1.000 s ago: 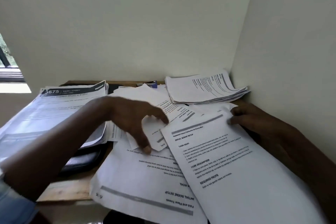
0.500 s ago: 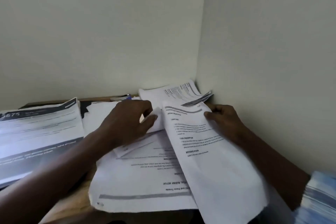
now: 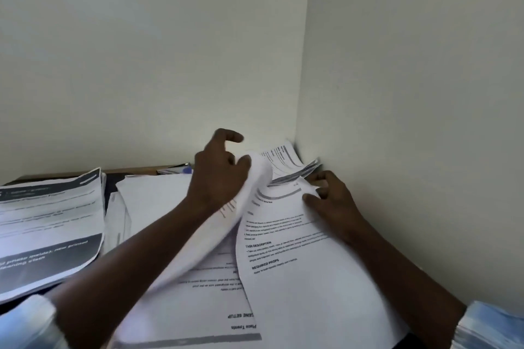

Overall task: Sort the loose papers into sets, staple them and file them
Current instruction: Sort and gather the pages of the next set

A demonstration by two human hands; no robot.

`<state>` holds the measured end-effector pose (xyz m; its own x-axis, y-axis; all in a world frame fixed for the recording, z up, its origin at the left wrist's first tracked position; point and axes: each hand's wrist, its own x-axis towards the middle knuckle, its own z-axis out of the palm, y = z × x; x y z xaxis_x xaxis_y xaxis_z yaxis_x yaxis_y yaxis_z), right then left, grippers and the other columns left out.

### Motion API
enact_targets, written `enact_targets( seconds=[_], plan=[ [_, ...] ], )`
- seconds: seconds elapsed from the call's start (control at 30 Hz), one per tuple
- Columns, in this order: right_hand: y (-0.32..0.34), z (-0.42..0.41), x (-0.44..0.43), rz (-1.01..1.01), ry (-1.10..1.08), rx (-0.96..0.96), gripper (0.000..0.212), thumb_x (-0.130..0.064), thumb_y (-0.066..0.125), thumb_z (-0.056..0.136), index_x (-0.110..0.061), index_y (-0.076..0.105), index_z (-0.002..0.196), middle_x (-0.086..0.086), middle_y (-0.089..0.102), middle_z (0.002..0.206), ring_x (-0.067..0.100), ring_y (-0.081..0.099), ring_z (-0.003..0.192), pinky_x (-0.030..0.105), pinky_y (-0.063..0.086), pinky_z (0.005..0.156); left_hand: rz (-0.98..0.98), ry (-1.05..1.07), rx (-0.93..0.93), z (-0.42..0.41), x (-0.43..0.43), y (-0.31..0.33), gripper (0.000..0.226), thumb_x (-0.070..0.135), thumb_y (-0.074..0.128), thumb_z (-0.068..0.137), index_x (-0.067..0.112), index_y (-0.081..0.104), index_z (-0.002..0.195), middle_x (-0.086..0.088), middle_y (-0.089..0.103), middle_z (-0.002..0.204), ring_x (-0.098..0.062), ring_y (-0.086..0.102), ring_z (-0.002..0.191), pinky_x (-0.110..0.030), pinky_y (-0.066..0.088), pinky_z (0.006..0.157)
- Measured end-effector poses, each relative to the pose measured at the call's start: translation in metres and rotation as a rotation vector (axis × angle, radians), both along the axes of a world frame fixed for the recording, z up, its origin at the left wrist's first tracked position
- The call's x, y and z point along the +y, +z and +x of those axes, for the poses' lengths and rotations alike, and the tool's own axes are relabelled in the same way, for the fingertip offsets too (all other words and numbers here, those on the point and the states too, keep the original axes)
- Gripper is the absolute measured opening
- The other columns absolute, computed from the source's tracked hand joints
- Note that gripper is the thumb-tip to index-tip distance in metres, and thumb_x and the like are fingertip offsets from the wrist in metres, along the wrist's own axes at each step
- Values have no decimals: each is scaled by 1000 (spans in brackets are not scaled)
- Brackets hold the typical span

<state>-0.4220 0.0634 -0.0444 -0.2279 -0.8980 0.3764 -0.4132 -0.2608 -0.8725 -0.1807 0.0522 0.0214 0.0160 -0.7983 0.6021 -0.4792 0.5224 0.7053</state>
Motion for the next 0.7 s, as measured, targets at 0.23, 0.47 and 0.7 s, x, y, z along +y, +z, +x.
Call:
enact_targets(
  seconds=[0.23,0.47,0.7],
  plan=[
    [-5,-11,-15,-35,149,-89,26,-2,66,86,-20,76,102,6,79,95,27,74,89,50,58,87,267,-625,-678,-37,-14,-15,37,45,64,95,31,67,129,7,70,128,-13,62,124,-40,42,115],
    [3,-17,-13,78,282,-246,23,-28,62,101,-15,80,107,0,79,106,16,74,103,29,56,91,6,-433,-720,-26,-39,-50,49,63,69,87,44,61,132,31,54,141,5,45,134,-35,32,119],
    [-7,-12,-16,-3,188,-77,19,-27,80,90,-10,78,96,4,79,96,17,74,92,42,57,93,19,-516,-587,-25,-30,-54,46,58,69,93,41,63,135,28,61,137,10,50,130,-28,37,116]
  ],
)
